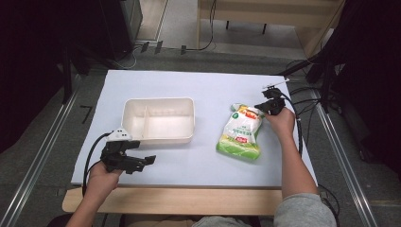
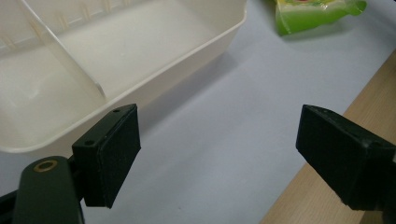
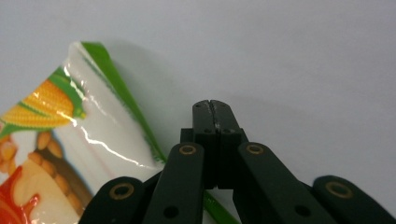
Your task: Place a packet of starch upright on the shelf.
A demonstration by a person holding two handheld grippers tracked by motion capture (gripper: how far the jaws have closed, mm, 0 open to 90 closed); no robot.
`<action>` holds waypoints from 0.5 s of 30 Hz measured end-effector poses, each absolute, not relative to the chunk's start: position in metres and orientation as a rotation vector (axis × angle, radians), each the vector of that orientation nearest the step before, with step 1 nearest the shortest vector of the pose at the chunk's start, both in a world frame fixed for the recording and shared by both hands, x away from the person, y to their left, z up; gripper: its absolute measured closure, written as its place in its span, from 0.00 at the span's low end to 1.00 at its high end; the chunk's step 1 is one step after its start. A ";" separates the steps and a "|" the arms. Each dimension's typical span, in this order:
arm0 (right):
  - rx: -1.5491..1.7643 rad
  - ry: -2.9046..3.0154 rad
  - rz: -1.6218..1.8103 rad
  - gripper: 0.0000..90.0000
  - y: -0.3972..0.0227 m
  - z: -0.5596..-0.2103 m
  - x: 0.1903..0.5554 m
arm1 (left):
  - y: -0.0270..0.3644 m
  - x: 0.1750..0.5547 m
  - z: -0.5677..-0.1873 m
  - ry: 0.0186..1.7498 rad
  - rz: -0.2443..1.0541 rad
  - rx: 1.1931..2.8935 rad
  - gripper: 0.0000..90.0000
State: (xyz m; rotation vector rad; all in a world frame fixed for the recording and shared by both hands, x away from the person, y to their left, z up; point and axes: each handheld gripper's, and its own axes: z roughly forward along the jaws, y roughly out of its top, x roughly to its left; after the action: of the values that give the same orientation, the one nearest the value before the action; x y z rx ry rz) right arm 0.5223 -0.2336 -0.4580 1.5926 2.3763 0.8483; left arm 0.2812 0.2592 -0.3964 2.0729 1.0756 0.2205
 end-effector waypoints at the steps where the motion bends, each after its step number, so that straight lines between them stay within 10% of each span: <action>1: 1.592 2.373 0.852 1.00 -0.234 -0.460 0.521 | 0.259 0.281 -0.396 1.076 0.222 2.074 0.16; 15: 1.576 2.434 0.746 1.00 -0.245 -0.459 0.475 | 0.258 0.280 -0.395 1.072 0.226 2.073 0.16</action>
State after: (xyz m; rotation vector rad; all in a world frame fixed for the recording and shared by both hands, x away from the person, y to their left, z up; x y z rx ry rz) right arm 0.4751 -0.2445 -0.4590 1.5762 2.4339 0.7461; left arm 0.2798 0.2579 -0.3952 2.0726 1.0720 0.2258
